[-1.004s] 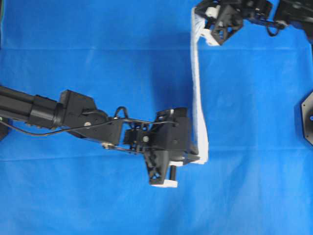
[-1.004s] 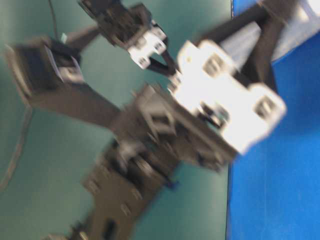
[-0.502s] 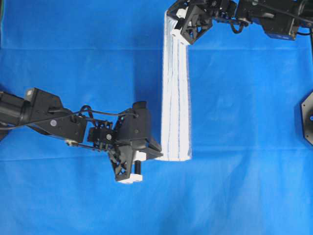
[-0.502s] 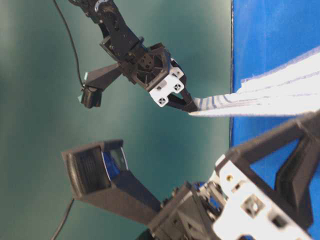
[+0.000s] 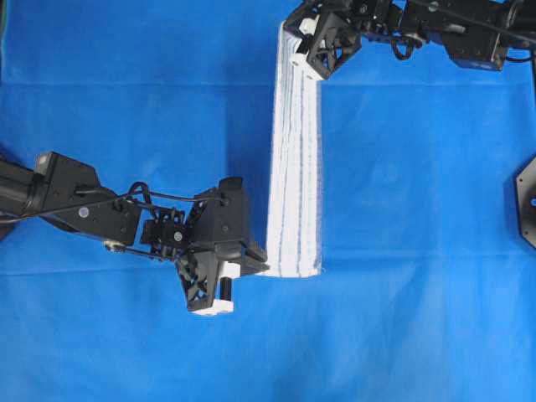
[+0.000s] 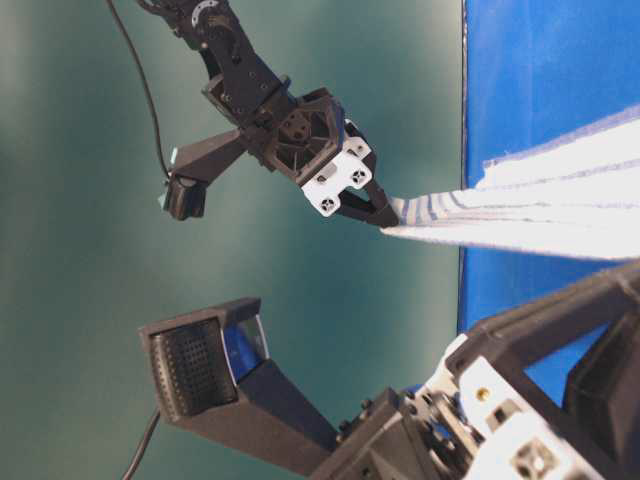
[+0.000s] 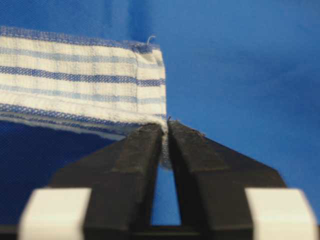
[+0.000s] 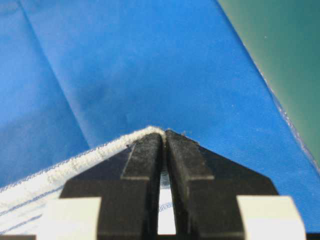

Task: Fold the blue towel.
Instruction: 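Lay the strip down vertically and open both grippers, withdrawing outward, then move both grippers to the strip's far end and grasp its corners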

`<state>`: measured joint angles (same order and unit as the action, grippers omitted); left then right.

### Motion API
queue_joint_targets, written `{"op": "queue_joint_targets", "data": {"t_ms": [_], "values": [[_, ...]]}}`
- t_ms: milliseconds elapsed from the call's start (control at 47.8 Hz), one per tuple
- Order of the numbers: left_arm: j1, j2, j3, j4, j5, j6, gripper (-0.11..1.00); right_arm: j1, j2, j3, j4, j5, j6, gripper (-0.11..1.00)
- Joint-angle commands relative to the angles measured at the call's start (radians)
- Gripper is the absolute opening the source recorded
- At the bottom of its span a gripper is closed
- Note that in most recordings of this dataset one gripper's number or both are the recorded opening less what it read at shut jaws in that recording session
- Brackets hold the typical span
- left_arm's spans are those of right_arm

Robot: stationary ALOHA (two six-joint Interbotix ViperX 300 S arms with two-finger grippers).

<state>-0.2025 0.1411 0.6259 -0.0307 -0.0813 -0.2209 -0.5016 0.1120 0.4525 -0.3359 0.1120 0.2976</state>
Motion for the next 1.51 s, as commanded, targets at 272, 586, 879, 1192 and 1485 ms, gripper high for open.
{"op": "queue_joint_targets", "data": {"t_ms": [272,586,879,1192,1485], "values": [[0.014,-0.094,0.020,0.003,0.114,0.005,0.61,0.006,-0.031,-0.017,-0.018,-0.005,-0.018,0.50],[0.109,-0.336,0.101,0.011,0.221,0.052,0.63,0.060,-0.138,0.037,-0.018,-0.005,-0.057,0.46],[0.242,-0.586,0.235,0.011,0.060,0.216,0.63,0.120,-0.359,0.221,-0.017,-0.089,-0.044,0.46],[0.373,-0.782,0.379,0.009,-0.081,0.259,0.63,0.192,-0.618,0.462,0.032,-0.295,-0.023,0.46],[0.382,-0.755,0.383,0.008,-0.084,0.259,0.63,0.202,-0.623,0.486,0.057,-0.316,-0.023,0.46]]}}
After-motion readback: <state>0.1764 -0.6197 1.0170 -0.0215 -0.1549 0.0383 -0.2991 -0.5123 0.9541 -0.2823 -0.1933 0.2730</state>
